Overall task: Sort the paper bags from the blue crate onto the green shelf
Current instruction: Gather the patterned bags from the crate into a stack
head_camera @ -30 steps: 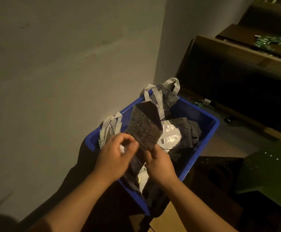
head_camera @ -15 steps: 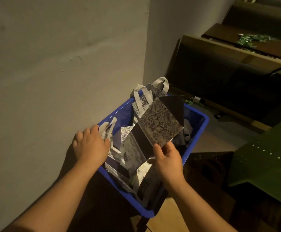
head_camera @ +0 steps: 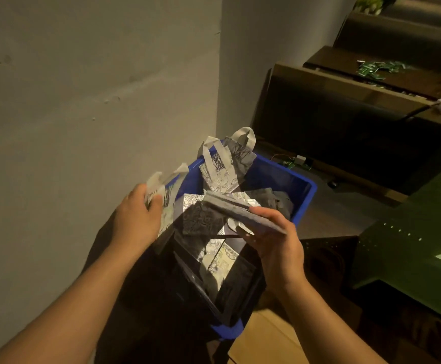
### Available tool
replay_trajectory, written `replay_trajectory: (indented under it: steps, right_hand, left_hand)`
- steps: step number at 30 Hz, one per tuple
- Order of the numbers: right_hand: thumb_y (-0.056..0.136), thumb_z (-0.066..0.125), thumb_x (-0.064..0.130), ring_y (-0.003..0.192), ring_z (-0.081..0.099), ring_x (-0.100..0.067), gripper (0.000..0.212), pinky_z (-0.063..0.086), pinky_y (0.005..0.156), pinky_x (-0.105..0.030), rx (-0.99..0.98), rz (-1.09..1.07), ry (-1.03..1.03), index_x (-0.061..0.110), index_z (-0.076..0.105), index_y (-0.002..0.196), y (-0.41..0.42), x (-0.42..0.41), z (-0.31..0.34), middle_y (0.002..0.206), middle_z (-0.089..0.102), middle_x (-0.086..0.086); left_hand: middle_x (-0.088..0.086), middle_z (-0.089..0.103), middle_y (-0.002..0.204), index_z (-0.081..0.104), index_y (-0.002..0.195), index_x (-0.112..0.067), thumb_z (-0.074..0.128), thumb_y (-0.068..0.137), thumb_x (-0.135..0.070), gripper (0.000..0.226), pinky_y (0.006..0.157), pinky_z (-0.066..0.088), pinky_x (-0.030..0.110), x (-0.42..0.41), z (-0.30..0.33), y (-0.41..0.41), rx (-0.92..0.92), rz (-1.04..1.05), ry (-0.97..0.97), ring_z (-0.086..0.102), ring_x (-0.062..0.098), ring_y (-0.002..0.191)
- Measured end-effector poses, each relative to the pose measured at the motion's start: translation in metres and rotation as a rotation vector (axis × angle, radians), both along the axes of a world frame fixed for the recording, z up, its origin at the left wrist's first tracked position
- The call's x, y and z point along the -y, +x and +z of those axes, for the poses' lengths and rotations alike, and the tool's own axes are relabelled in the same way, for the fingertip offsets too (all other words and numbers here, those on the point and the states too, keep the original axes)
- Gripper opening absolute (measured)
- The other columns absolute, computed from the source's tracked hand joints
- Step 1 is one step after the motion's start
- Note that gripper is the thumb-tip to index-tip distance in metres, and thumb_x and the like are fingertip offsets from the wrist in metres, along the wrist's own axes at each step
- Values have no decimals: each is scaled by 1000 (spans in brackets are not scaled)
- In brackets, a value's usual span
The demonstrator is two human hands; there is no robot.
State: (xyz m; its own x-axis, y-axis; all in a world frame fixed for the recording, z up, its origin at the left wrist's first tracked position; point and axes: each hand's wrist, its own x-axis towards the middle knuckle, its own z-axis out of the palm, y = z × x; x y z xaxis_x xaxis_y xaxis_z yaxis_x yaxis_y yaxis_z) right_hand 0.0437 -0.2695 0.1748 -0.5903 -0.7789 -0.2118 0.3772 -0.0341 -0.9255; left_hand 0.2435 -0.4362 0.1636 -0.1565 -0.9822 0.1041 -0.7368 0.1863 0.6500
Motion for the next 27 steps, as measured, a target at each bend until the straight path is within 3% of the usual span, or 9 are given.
replay_trajectory:
  steps: [2,4,8,12,14,19,23,25,27]
  right_hand:
    - [99,53,44,101,72,-27,41,59,88,-45,-12,11,-6,8,72,100,-3,-3,2,108,75,-11]
    - [98,62,20,83,71,-21,14,57,74,-35,-99,37,-31,11,71,102,-7,-3,3,88,75,-3]
    - [96,63,1,84,66,-32,77,54,85,-43,-18,112,-92,50,34,148,-9,3,3,86,69,-15]
    - [98,54,-4,113,69,-32,41,53,98,-45,-27,71,-36,17,57,133,-11,4,9,113,76,-8]
    - [100,55,2,113,68,-35,26,52,99,-50,-27,74,-26,16,64,120,-10,4,13,113,75,-10]
    - [101,58,13,101,73,-18,15,59,84,-29,-198,116,-36,15,63,115,-11,5,29,107,77,-1]
    - [103,57,26,97,71,-3,13,53,78,-21,-358,144,20,30,64,113,-14,7,32,106,75,12]
    - [104,55,24,83,69,6,9,51,69,-13,-351,174,40,24,62,110,-17,5,33,93,73,25]
    - [105,53,17,87,72,-3,15,54,72,-17,-320,232,32,22,60,117,-19,1,31,98,76,15]
  left_hand:
    - [2,62,91,52,105,-12,49,106,-36,24,54,41,32,-2,17,-3,-120,14,21,59,16,75]
    - [-2,62,90,49,103,-14,49,106,-37,24,55,45,31,-4,33,-6,-236,28,6,58,9,76]
    - [-14,62,93,53,105,-27,53,105,-34,7,63,44,26,-4,56,-13,-505,87,-53,60,5,83]
    - [-10,66,96,52,91,-40,55,94,-46,8,85,58,51,1,77,-18,-718,118,-112,67,19,93]
    - [-7,70,99,58,88,-46,58,90,-45,3,91,58,56,6,87,-23,-867,100,-84,69,22,98]
    - [18,70,125,65,110,-24,64,93,-25,18,101,53,63,8,108,-40,-1220,31,133,68,35,117]
    - [19,72,120,66,109,-18,62,99,-17,12,97,53,67,3,111,-55,-1287,39,374,69,40,114]
    - [24,68,128,60,131,-7,63,99,-16,33,93,55,66,3,107,-60,-1301,31,545,70,42,112]
    - [27,64,133,51,145,-4,61,99,-22,50,89,57,65,1,105,-65,-1316,21,691,70,43,112]
